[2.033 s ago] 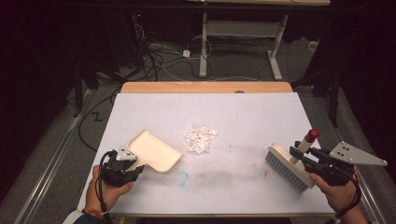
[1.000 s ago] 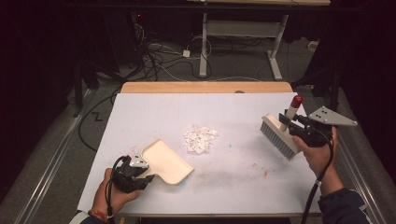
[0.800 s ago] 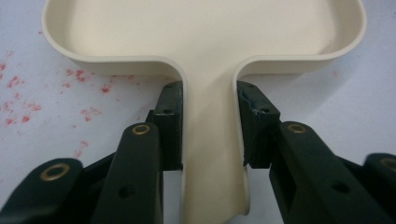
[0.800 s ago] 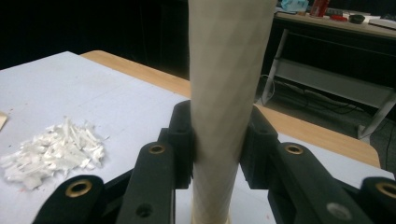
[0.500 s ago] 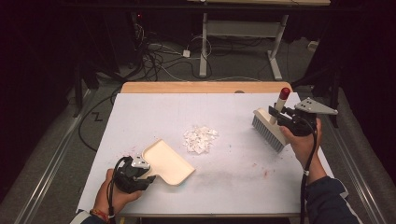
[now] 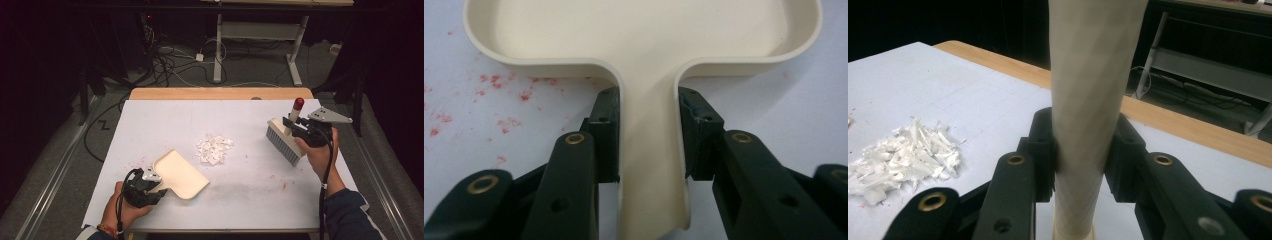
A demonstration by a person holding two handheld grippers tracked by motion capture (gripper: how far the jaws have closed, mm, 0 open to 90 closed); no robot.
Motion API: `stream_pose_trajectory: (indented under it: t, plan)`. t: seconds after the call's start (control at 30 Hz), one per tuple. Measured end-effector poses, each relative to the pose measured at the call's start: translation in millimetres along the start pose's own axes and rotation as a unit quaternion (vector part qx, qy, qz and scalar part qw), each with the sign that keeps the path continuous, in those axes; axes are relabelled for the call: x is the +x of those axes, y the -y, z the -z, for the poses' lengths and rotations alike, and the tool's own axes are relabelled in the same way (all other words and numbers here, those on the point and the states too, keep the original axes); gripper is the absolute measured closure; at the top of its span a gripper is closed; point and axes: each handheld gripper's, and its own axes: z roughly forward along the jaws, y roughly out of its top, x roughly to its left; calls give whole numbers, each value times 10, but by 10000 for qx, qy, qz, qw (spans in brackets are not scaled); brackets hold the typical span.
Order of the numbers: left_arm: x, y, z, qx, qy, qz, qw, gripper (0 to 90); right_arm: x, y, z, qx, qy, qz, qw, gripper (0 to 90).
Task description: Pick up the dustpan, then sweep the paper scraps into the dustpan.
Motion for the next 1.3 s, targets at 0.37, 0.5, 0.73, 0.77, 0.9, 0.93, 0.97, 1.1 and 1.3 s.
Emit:
stream_pose_trajectory:
  t: [0.37, 0.5, 0.73, 0.77, 0.9, 0.93, 0.97, 1.1, 1.3]
  plan:
    - [10, -5, -14, 34, 25, 6, 10000, 634, 5, -11, -20, -13, 13, 64, 10000, 705]
    - [5, -10, -23, 59, 31, 27, 10000, 634, 15, -29, -46, -14, 5, 52, 10000, 705]
    - [8, -15, -18, 77, 34, 21, 10000, 634, 98, -245, -183, -133, 4, 207, 9997, 705]
    - [6, -16, -20, 73, 24, 21, 10000, 634, 121, -284, -224, -159, -2, 259, 9995, 705]
    - [9, -20, -23, 99, 23, 12, 9999, 634, 256, -415, -406, -187, -53, 358, 9992, 705]
    - [13, -19, -25, 103, 39, 19, 9999, 634, 293, -444, -454, -180, -81, 367, 9991, 705]
    - [13, -19, -25, 103, 39, 19, 9999, 634, 324, -470, -506, -193, -102, 427, 9988, 705]
    - [9, -27, -51, 156, 24, 11, 9999, 634, 423, -538, -652, -154, -125, 557, 9982, 705]
    - [9, -42, -64, 182, 24, -7, 9998, 634, 573, -603, -941, -92, -223, 617, 9978, 705]
